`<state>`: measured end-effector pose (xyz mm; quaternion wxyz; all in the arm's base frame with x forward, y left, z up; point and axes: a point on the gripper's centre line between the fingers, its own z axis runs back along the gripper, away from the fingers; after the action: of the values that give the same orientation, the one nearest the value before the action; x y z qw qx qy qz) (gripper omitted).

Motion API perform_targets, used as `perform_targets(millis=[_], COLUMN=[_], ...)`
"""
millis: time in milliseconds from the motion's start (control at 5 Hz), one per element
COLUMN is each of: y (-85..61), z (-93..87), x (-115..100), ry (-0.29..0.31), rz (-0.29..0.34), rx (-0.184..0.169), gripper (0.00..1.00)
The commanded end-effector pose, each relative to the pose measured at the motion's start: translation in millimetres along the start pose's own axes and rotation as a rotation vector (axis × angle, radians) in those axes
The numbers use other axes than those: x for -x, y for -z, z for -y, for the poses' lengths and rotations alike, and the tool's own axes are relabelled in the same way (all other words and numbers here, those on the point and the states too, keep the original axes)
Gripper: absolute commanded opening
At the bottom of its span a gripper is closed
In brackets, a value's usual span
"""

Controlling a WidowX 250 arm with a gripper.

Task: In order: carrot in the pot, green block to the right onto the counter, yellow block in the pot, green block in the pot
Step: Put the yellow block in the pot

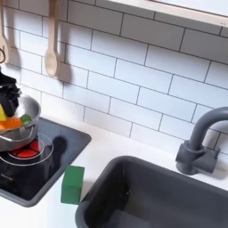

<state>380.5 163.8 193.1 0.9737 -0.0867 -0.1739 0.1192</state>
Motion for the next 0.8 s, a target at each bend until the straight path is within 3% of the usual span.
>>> perform_targets(millis=[0,200,400,600], y=[-9.5,-15.4,-28.4,-32.4], z=[18.8,36.6,61.5,81.3], x=[2.2,0.1,6.1,18.4], ry=[0.075,0.123,0.183,0.216], rz=[-0.002,0.013,0.04,0.044], rx=[0.003,0.001,0.0,0.007], gripper=[1.0,1.0,1.0,1.0])
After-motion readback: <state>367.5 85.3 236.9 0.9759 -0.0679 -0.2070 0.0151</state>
